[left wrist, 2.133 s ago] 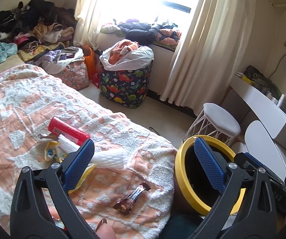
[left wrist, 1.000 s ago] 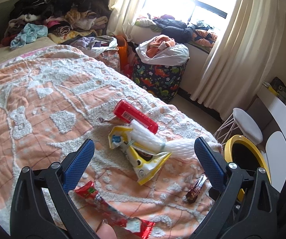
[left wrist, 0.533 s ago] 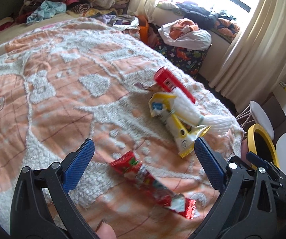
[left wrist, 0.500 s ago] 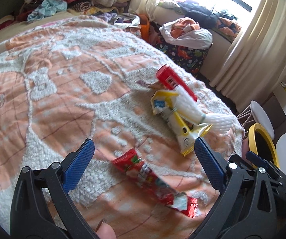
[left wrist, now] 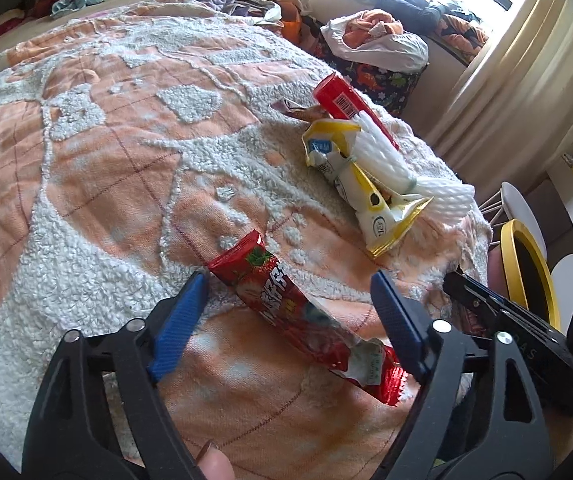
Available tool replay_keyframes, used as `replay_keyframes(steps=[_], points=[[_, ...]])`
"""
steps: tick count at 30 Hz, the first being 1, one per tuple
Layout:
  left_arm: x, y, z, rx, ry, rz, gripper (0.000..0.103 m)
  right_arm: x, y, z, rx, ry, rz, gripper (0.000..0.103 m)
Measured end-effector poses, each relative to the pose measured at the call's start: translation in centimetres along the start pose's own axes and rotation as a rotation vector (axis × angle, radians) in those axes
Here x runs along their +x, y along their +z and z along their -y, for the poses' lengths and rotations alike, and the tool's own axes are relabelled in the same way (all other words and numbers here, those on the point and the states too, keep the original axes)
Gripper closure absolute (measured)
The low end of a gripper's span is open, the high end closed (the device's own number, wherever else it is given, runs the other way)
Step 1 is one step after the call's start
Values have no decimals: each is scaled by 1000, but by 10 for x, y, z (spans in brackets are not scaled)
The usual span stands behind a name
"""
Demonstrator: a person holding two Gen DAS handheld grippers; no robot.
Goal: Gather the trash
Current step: 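Grasp the brown chocolate bar with right tool while left tool grasps the red snack packet, then carry the chocolate bar and red snack packet in both tools over the bin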
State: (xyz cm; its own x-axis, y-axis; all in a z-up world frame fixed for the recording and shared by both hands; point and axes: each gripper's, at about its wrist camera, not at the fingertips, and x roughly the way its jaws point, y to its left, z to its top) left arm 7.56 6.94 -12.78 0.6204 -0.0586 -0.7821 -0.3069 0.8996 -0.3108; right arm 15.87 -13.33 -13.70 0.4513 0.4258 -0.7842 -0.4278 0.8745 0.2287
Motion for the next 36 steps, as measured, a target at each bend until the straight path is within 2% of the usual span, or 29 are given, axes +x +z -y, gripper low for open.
replay_keyframes(steps=[2, 5, 7, 10, 17, 23, 25, 36], points=[[1, 1, -3, -12, -2, -2, 43, -3, 0, -2, -8, 21, 14, 86], [4, 0, -5, -13, 8, -3, 51, -9, 0, -3, -12, 53, 35, 87], [6, 0, -5, -12, 12, -5, 53, -12, 1, -3, -9, 70, 47, 87], [6, 1, -5, -8, 8, 1, 64, -19, 1, -2, -4, 89, 67, 87], [3, 4, -2, -2, -21, 12, 75, -32, -1, 6, 20, 108, 98, 87], [-3, 8, 15, 65, -56, 42, 83, -44, 0, 13, 31, 104, 131, 87], [-3, 9, 21, 82, -61, 43, 95, -49, 1, 18, 40, 101, 142, 87], [-8, 15, 41, 126, -76, 65, 95, -72, 7, 40, 77, 89, 205, 87]])
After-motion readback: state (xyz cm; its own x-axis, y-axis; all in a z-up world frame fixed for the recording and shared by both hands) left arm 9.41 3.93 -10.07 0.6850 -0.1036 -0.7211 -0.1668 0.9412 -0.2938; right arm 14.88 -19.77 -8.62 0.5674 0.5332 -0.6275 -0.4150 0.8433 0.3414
